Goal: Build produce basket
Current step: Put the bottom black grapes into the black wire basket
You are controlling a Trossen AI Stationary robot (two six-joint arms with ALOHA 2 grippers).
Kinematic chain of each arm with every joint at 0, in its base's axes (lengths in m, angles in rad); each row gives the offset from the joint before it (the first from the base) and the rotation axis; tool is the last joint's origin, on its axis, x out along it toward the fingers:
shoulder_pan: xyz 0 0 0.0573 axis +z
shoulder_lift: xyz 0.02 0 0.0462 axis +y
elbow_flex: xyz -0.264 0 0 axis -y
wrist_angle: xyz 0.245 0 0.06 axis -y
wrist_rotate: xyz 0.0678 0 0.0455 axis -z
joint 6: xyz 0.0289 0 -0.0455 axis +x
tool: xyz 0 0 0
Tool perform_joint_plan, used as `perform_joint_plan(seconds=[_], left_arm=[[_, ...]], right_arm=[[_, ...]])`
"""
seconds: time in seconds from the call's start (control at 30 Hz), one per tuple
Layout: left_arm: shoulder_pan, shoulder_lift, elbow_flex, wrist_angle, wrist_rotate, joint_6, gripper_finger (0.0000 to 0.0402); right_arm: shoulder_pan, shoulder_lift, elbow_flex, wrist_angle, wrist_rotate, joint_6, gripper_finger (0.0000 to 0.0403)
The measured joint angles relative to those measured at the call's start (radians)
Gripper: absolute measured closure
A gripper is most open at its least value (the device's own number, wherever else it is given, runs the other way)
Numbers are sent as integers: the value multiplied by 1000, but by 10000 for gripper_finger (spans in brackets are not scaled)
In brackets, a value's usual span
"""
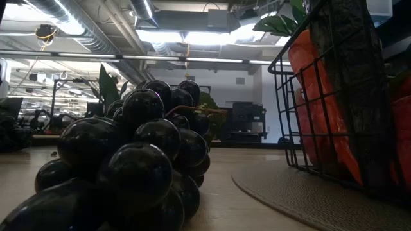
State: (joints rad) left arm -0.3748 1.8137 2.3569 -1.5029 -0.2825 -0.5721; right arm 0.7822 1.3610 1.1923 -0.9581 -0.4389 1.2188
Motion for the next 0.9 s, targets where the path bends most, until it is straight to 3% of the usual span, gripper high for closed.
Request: perform_joint_plan(seconds=[0.2, 0.5, 0.67, 0.9], left_arm=[[0, -1, -16, -64, -14, -157, 332], [-2, 0, -93, -70, -13, -274, 332], [-9, 0, -148, -66, 0, -436, 332], [-43, 0, -264, 22, 19, -708, 332]], right_arm=[[0, -32, 0, 59, 27, -32, 333], [0, -119, 1, 72, 226, -81, 333], [0, -155, 1, 73, 349, -156, 333], [-6, -167, 1, 78, 368, -250, 333]])
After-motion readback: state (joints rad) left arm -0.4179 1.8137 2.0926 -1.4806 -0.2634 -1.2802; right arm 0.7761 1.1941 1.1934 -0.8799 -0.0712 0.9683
